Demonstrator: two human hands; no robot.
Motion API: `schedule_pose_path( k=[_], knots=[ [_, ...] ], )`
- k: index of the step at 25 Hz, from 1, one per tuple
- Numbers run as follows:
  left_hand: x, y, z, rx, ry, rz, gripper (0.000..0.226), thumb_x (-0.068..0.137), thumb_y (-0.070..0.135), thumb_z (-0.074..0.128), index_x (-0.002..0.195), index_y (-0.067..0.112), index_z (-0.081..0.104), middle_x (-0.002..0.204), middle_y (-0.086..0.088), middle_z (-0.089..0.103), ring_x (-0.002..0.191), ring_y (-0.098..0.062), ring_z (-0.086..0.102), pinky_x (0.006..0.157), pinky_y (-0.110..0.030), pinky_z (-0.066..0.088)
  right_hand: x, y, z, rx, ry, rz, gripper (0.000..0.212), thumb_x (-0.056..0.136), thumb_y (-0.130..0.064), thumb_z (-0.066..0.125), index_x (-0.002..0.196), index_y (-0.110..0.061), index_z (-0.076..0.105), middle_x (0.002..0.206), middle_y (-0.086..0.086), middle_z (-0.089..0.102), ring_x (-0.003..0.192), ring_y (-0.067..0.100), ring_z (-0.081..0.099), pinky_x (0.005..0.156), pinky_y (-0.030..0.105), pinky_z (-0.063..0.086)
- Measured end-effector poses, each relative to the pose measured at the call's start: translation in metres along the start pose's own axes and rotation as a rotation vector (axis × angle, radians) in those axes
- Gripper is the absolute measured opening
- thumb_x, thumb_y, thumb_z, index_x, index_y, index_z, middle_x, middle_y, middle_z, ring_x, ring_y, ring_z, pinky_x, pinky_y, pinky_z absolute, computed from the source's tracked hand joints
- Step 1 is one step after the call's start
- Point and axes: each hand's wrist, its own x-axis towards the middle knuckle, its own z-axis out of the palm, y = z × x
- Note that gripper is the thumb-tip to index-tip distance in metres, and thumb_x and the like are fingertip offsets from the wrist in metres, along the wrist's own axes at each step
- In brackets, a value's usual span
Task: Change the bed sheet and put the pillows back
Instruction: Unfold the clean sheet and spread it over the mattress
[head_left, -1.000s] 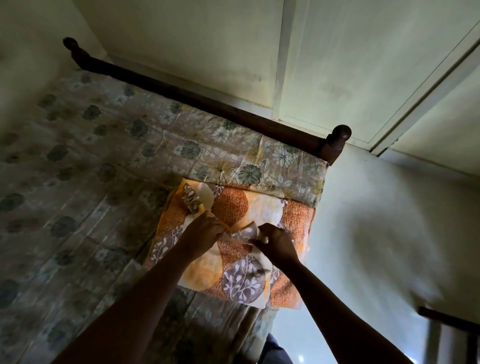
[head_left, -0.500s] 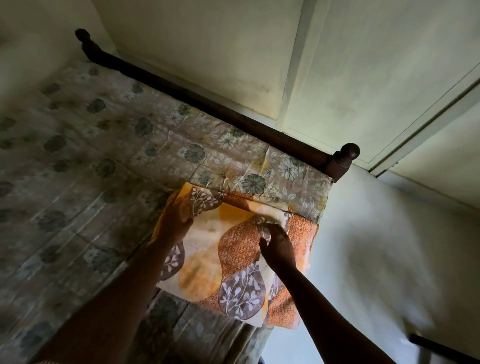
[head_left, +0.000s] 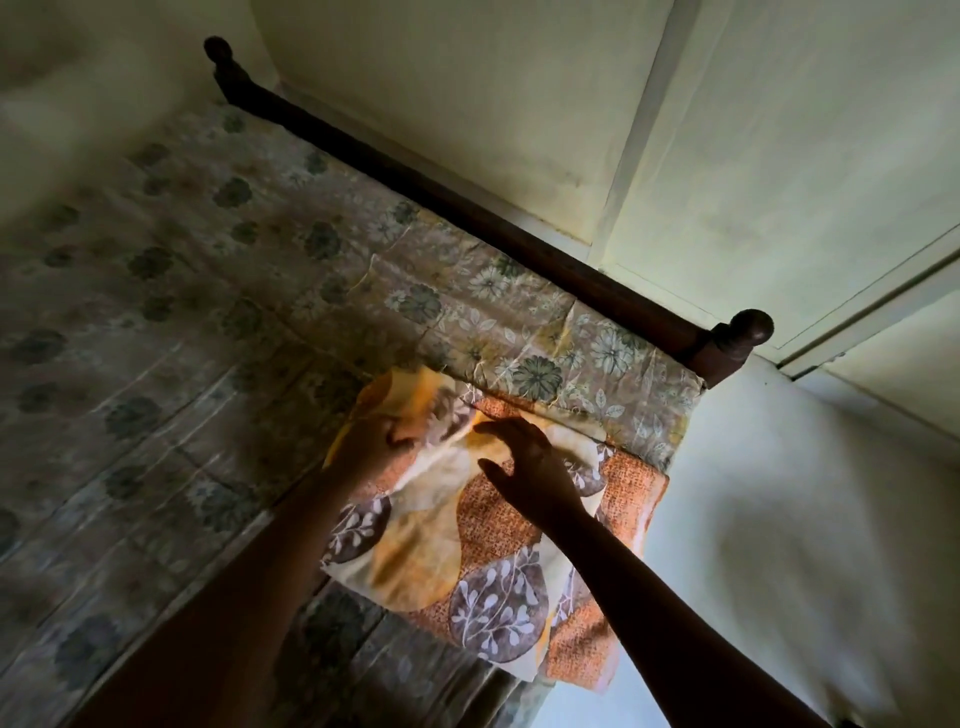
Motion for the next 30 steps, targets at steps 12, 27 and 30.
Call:
schedule_pose_path(
  k=[12, 27, 30],
  knots=[
    [-0.154, 0.014, -0.006, 0.15, 0.064, 0.463, 0.051, 0.059, 0.016, 0.087, 0.103, 0.003, 0.067, 0.101, -0.018, 0.066, 0.094, -0.031, 0.064, 0.074, -0.027, 0.048, -0.059, -0.094, -0.041, -0.733, -0.395, -0.298, 0.028, 0.091, -0.018, 0.049, 0.112, -0.021, 0.068, 0.108, 0.005, 0.07, 0.101, 0.028, 0.065, 0.093, 0.036, 0.045],
    [-0.318, -0.07, 0.025, -0.9, 0.01, -0.435, 0.035, 0.092, 0.009, 0.053, 0.123, -0.006, 0.05, 0.117, -0.025, 0.058, 0.093, -0.029, 0.06, 0.067, -0.034, 0.05, -0.242, -0.208, 0.103, -0.366, -0.412, 0.104, 0.034, 0.092, -0.03, 0.05, 0.124, -0.024, 0.06, 0.122, 0.008, 0.062, 0.11, 0.03, 0.059, 0.089, 0.034, 0.046],
    [-0.337, -0.118, 0.027, -0.817, 0.121, -0.445, 0.044, 0.075, 0.001, 0.067, 0.116, -0.012, 0.056, 0.097, -0.021, 0.059, 0.076, -0.023, 0.056, 0.065, -0.032, 0.047, -0.265, -0.221, 0.132, -0.142, -0.421, 0.131, 0.035, 0.09, -0.03, 0.056, 0.124, -0.022, 0.06, 0.123, 0.006, 0.064, 0.11, 0.025, 0.061, 0.092, 0.031, 0.046]
  ],
)
